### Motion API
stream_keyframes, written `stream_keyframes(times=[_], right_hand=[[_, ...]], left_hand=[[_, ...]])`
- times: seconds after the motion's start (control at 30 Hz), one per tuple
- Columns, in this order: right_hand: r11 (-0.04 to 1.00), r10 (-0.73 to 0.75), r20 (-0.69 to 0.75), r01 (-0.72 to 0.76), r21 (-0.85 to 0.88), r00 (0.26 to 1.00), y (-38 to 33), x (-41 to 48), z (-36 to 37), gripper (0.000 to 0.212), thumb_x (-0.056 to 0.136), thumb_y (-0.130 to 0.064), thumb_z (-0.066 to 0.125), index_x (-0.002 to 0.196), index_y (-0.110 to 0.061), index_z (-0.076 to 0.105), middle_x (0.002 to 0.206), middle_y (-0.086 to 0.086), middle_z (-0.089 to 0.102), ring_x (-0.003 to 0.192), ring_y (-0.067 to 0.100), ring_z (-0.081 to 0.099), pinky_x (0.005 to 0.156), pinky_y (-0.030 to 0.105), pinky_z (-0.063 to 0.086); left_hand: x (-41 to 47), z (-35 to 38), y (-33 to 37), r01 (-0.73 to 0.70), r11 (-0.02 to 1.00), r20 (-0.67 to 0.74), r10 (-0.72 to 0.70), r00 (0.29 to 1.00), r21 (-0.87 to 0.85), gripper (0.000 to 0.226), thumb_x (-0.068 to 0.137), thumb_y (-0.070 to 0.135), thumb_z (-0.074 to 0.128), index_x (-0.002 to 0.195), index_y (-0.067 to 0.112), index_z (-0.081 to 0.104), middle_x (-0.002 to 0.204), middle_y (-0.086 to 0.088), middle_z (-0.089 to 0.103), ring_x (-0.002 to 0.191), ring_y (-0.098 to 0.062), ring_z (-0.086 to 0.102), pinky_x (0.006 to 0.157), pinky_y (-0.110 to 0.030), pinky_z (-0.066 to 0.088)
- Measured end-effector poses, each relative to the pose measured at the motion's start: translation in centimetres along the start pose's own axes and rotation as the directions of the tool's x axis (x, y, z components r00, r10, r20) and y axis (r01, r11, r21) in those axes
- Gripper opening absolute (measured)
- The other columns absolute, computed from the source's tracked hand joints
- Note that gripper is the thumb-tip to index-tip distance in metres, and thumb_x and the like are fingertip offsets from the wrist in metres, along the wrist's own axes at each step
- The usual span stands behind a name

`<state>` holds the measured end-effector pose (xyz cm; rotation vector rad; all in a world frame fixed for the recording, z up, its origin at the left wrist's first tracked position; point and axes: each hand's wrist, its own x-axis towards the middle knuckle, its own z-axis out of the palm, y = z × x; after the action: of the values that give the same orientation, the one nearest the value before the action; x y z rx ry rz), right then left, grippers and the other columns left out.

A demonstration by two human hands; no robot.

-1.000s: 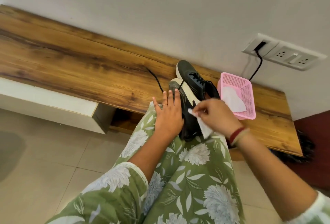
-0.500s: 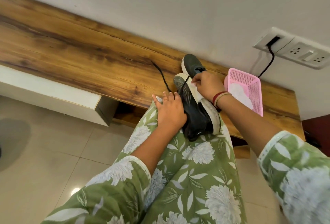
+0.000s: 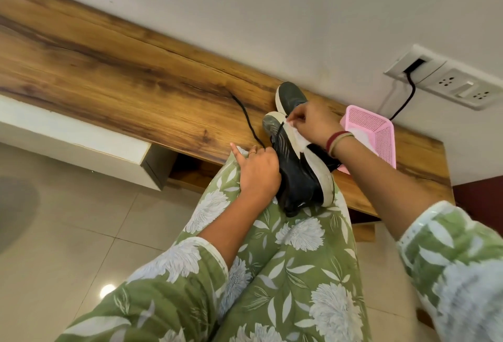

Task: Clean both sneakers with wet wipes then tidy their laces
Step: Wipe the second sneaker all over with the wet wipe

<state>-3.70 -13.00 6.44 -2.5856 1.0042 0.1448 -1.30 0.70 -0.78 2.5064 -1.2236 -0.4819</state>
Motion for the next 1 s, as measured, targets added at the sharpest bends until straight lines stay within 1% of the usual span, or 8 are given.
stream_keyframes(times=[0.2,0.27,0.4,0.43,0.53,0.67,0.77,1.0], right_hand=[[0.998,-0.003,0.023,0.005,-0.064,1.0,-0.3,-1.7,3.5,0.023,0.091,-0.008,0.052,0.105,-0.008,0.071,0.11,0.011,0.067,0.105,0.027,0.061,0.092,0.033,0.046],[0.997,-0.021,0.08,0.026,-0.072,0.997,0.0,-2.3,2.8,0.021,0.091,-0.007,0.054,0.104,-0.008,0.071,0.107,0.009,0.068,0.102,0.023,0.061,0.092,0.03,0.044],[0.999,-0.038,0.37,0.04,0.003,0.928,0.6,-2.7,-0.9,0.013,0.086,-0.009,0.064,0.096,-0.011,0.073,0.09,-0.001,0.068,0.078,0.003,0.058,0.082,0.022,0.049],[0.999,-0.033,0.344,0.023,0.034,0.938,0.6,-2.5,-1.5,0.013,0.087,-0.011,0.064,0.096,-0.012,0.072,0.09,-0.003,0.067,0.077,0.001,0.056,0.077,0.019,0.047],[0.978,0.018,0.025,-0.023,0.209,1.0,0.6,-1.4,-0.9,0.013,0.088,-0.014,0.063,0.097,-0.016,0.072,0.094,-0.005,0.064,0.088,0.008,0.056,0.084,0.022,0.042],[0.978,0.012,0.048,-0.022,0.207,0.999,0.1,-1.9,2.4,0.014,0.089,-0.011,0.06,0.095,-0.011,0.073,0.1,0.003,0.069,0.095,0.014,0.06,0.087,0.021,0.041],[0.996,-0.047,0.013,0.046,0.081,0.999,0.2,-3.4,2.8,0.018,0.089,-0.008,0.055,0.095,-0.011,0.073,0.103,0.006,0.068,0.1,0.019,0.061,0.086,0.022,0.041],[0.99,-0.134,0.329,0.141,0.003,0.935,0.0,-5.2,-1.2,0.014,0.088,-0.011,0.061,0.095,-0.015,0.073,0.093,-0.003,0.069,0.084,0.005,0.058,0.078,0.017,0.04]], left_hand=[[-0.3,0.1,0.1,-0.001,1.0,-0.046,0.001,0.999,-0.006,0.022,0.087,0.011,0.046,0.108,0.01,0.053,0.115,-0.008,0.059,0.121,-0.025,0.047,0.11,-0.064,-0.008],[-0.4,0.1,0.1,0.0,1.0,-0.039,0.0,0.999,0.005,0.023,0.087,0.012,0.047,0.109,0.011,0.053,0.116,-0.008,0.058,0.122,-0.025,0.047,0.111,-0.063,-0.007],[-0.3,0.2,0.1,0.016,0.999,-0.064,-0.018,0.998,-0.039,0.021,0.086,0.015,0.049,0.107,0.012,0.053,0.113,-0.006,0.059,0.117,-0.024,0.05,0.113,-0.062,-0.003],[-0.2,0.0,0.0,0.028,0.998,-0.064,-0.032,0.997,-0.057,0.023,0.087,0.019,0.052,0.108,0.012,0.053,0.113,-0.005,0.059,0.117,-0.024,0.05,0.114,-0.061,-0.003],[0.0,-0.1,0.0,0.066,0.993,-0.051,-0.071,0.996,-0.095,0.029,0.087,0.029,0.056,0.111,0.012,0.052,0.112,-0.005,0.06,0.115,-0.024,0.052,0.114,-0.059,-0.003],[0.0,-0.1,0.0,0.087,0.99,-0.041,-0.092,0.995,-0.111,0.028,0.086,0.03,0.056,0.106,0.011,0.05,0.104,-0.006,0.063,0.108,-0.026,0.057,0.114,-0.058,-0.004],[-0.1,-0.1,0.1,0.084,0.99,-0.054,-0.091,0.994,-0.115,0.029,0.086,0.031,0.057,0.105,0.011,0.048,0.102,-0.005,0.063,0.108,-0.024,0.057,0.114,-0.057,-0.004],[-0.1,0.3,0.0,0.081,0.988,-0.071,-0.091,0.993,-0.129,0.029,0.087,0.03,0.056,0.107,0.012,0.045,0.102,-0.005,0.063,0.11,-0.024,0.056,0.113,-0.057,-0.004]])
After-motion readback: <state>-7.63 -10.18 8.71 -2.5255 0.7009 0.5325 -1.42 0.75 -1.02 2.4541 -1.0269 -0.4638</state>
